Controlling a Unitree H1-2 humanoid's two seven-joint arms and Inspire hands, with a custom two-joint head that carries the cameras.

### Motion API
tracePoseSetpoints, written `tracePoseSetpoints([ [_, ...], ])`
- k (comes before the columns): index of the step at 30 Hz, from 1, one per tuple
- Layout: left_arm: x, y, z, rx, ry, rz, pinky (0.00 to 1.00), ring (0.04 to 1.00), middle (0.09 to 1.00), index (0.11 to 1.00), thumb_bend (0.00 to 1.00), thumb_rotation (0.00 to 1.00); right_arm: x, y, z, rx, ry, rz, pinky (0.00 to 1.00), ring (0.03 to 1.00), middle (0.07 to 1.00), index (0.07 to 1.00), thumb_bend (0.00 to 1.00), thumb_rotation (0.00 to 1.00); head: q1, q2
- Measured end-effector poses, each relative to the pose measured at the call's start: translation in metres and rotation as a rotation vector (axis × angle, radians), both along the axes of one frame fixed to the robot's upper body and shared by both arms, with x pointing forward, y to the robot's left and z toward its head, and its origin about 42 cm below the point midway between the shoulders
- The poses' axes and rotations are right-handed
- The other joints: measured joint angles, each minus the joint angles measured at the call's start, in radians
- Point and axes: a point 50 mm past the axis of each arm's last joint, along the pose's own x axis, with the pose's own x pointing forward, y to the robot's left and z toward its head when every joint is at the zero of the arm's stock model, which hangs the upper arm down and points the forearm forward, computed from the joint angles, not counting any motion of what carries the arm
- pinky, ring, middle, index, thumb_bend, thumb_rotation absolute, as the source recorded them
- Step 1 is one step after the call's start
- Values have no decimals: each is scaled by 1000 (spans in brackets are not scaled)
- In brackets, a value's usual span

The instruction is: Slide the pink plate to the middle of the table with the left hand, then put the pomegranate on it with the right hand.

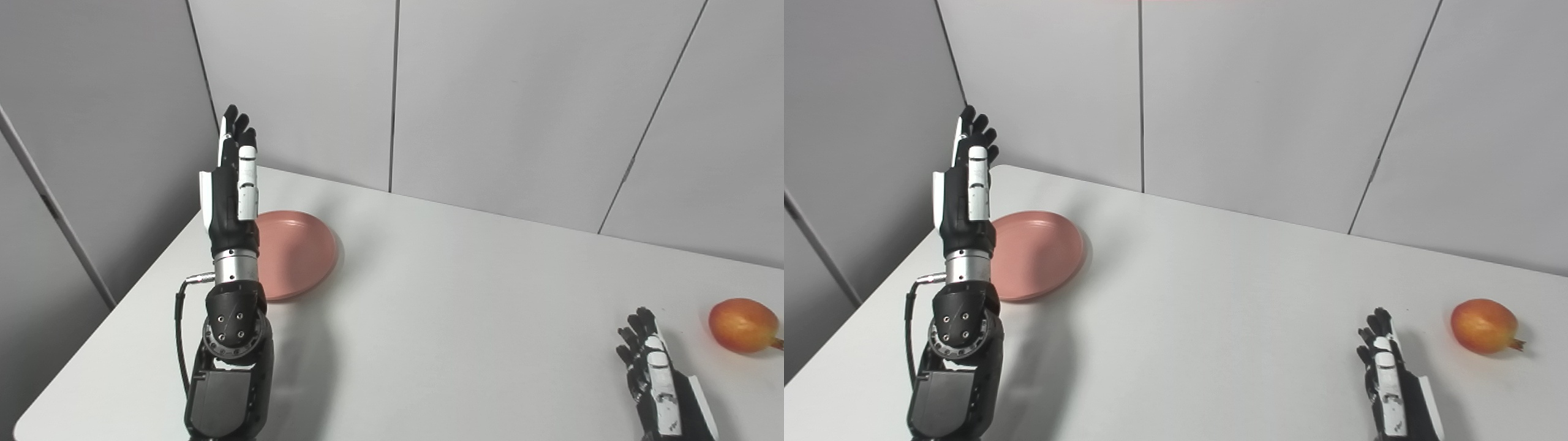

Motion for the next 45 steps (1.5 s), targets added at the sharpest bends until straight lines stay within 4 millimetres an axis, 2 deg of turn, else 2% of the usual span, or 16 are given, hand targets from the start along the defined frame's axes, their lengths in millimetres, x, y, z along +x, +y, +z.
tracePoseSetpoints([
  [6,-4,14,-1,-40,-11,33,975,965,978,972,482,1000,0,0,0,-10,0,-2,1000,1000,1000,1000,164,1000,0,0],
  [13,-9,25,-6,-52,1,81,948,941,956,956,482,1000,0,0,0,-7,0,-3,1000,1000,1000,1000,167,1000,6,-3],
  [19,-10,31,-17,-65,31,95,963,946,965,955,489,1000,0,0,0,-5,0,-2,1000,1000,1000,1000,152,1000,6,-6],
  [23,-11,36,-26,-91,48,100,950,950,962,946,448,1000,0,-1,0,-4,0,-3,1000,1000,1000,1000,160,1000,8,-5],
  [31,-12,43,-36,-159,51,98,995,970,975,955,417,1000,0,-1,0,-14,0,-9,1000,1000,1000,1000,159,1000,9,-3],
  [45,-17,60,-52,-241,61,113,988,955,960,932,413,1000,0,-4,0,-12,0,-12,1000,1000,1000,1000,176,1000,17,-3],
])
